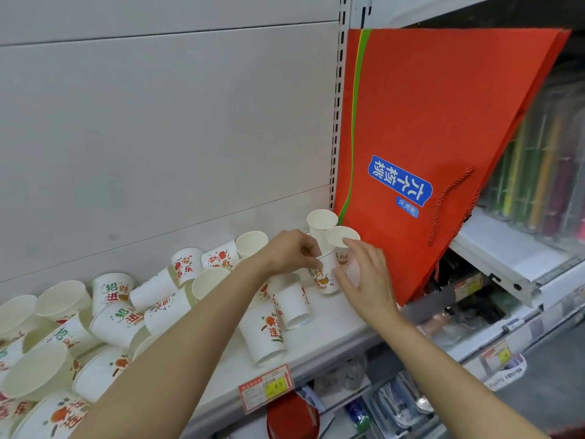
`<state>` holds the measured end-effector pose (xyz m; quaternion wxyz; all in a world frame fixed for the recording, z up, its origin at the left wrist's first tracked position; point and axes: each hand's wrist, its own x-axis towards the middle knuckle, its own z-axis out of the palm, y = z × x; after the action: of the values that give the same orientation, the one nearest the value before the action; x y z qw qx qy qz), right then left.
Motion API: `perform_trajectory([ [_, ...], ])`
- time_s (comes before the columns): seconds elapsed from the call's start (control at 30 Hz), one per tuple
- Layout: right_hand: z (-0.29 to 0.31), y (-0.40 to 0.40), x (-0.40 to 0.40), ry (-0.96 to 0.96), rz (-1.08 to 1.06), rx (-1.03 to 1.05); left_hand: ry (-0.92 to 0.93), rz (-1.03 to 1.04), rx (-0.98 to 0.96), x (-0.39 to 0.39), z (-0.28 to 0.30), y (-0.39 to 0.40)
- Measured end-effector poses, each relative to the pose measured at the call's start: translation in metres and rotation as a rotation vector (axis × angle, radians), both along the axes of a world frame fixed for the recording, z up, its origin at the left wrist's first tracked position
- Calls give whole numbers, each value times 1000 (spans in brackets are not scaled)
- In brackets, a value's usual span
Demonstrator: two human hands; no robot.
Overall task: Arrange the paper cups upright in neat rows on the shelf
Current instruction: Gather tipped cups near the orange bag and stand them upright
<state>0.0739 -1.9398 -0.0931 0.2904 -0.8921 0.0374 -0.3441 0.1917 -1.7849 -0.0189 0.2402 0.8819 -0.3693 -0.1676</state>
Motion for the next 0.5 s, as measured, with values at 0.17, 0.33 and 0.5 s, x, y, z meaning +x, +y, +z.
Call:
perform_trajectory([
  [0.17, 4, -1, -7, 46, 116, 72, -177, -62, -79, -27, -7, 8],
  [0.33, 13, 4, -17, 35, 148, 4, -213, 11, -252, -42, -17, 26],
  [0.5, 16, -7, -29, 95, 62, -84, -512, 106, 165, -38, -11, 46],
])
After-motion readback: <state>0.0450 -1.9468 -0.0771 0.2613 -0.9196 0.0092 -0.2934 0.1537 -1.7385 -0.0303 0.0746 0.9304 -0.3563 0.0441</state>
